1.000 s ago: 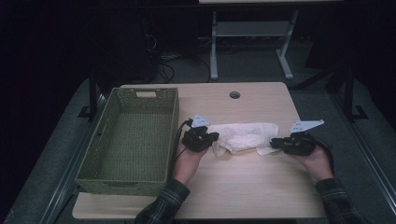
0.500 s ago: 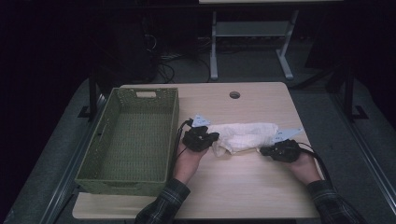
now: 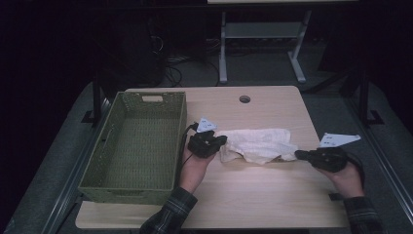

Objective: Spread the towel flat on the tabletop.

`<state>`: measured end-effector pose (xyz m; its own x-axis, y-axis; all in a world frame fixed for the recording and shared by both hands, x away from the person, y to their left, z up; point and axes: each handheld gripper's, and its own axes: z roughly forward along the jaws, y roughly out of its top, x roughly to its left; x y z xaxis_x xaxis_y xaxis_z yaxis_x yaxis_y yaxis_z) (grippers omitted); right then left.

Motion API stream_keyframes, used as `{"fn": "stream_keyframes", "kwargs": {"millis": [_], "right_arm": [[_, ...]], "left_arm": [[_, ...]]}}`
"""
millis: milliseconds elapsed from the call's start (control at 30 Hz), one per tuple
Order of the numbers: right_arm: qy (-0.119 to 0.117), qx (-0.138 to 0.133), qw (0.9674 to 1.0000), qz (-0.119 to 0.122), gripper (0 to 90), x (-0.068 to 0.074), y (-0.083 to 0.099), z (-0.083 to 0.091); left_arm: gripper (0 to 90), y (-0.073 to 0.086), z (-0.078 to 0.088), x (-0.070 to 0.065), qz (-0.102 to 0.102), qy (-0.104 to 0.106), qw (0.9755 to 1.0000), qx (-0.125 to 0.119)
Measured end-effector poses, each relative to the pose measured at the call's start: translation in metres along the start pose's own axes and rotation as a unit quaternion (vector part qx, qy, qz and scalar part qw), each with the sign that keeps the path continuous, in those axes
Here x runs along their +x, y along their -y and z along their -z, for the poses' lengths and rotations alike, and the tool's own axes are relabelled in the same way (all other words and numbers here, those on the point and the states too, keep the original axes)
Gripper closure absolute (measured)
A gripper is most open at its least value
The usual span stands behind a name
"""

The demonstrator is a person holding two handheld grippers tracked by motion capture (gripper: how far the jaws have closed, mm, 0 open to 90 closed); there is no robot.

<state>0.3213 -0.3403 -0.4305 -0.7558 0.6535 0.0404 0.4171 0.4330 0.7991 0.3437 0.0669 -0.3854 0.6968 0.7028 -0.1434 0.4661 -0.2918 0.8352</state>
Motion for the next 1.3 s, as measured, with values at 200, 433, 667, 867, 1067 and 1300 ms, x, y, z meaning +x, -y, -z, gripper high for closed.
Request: {"fn": "stream_keyframes", "kwargs": {"millis": [200, 433, 667, 867, 1067, 1300], "right_arm": [[0.016, -0.008, 0.9996, -0.023, 87.2, -0.010, 0.012, 0.020], [0.014, 0.001, 0.9999, -0.009, 87.2, 0.004, 0.022, 0.029], [0.014, 0.013, 0.9997, -0.014, 87.2, 0.015, 0.038, 0.044], [0.010, 0.026, 0.9996, -0.009, 87.2, 0.029, 0.049, 0.049], [-0.005, 0.033, 0.9994, -0.006, 86.6, 0.042, 0.060, 0.055], [-0.010, 0.017, 0.9998, 0.003, 77.1, 0.046, 0.057, 0.057]], "left_arm": [[88.6, 0.001, 0.003, -0.003, -0.005, -0.001, 0.9999, 0.011], [88.6, 0.012, 0.006, -0.016, -0.010, 0.010, 0.9994, 0.033], [88.5, 0.035, 0.015, -0.028, -0.004, 0.028, 0.9975, 0.064], [88.2, 0.054, 0.018, -0.038, -0.004, 0.050, 0.9940, 0.097], [85.3, 0.058, 0.023, -0.047, -0.013, 0.048, 0.9939, 0.098], [74.4, 0.057, 0.021, -0.048, -0.016, 0.053, 0.9941, 0.093]]}}
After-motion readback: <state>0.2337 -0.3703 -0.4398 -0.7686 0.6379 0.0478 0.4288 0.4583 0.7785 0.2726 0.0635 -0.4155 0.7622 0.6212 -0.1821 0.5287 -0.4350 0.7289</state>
